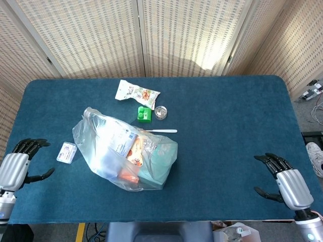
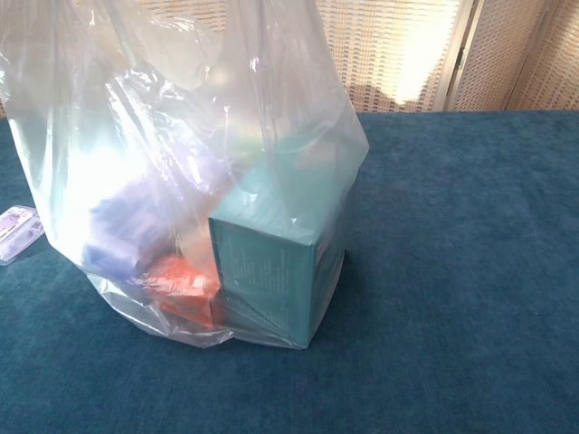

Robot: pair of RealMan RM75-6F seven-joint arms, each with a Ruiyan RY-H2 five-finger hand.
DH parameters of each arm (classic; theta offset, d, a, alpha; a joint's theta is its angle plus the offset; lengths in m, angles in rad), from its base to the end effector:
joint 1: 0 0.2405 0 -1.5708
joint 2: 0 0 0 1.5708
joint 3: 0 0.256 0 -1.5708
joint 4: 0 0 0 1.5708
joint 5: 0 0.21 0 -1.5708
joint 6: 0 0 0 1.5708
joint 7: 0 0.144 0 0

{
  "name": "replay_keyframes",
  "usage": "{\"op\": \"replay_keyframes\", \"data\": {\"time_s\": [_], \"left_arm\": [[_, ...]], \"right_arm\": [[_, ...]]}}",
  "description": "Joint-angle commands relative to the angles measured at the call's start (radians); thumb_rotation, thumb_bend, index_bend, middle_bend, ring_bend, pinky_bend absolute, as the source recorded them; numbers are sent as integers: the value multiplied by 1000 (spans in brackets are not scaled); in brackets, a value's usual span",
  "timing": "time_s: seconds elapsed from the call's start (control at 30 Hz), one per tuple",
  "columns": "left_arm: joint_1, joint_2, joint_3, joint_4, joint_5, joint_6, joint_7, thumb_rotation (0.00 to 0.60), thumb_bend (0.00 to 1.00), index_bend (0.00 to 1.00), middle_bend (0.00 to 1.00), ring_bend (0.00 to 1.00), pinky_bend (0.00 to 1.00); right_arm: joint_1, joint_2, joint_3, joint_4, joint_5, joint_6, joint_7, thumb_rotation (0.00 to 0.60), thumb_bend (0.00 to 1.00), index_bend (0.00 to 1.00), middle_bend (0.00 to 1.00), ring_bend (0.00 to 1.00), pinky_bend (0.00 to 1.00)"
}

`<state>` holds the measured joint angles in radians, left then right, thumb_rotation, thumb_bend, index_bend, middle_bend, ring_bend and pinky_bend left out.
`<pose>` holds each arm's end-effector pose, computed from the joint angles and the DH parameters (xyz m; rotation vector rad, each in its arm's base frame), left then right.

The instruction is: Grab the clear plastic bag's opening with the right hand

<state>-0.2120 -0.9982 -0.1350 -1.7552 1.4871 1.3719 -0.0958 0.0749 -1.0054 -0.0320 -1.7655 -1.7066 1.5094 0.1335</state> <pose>-0.2621 0.2316 0.1807 -1.4453 -0.9415 -1.0816 -0.2688 -0.1561 0.1629 1.5271 -1.0170 1.0943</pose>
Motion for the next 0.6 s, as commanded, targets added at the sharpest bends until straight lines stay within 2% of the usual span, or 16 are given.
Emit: {"op": "replay_keyframes", "data": {"time_s": [0.03, 0.3, 0.6], "left_arm": [[-66, -2, -46, 46, -18, -58, -74, 600, 165, 273, 224, 177, 99], [-184, -55, -104, 123, -47, -151, -132, 600, 165, 220, 224, 177, 99], [-293, -164, -165, 245, -79, -194, -256, 600, 165, 190, 224, 177, 99]], "right_arm": [[2, 0, 0, -6, -4, 2, -4, 600, 156, 196, 242, 137, 223], [-1, -2, -2, -13, 1, 0, -14, 600, 157, 196, 242, 137, 223], [-2, -4, -3, -17, 8, -5, -21, 600, 158, 196, 242, 137, 223]]}}
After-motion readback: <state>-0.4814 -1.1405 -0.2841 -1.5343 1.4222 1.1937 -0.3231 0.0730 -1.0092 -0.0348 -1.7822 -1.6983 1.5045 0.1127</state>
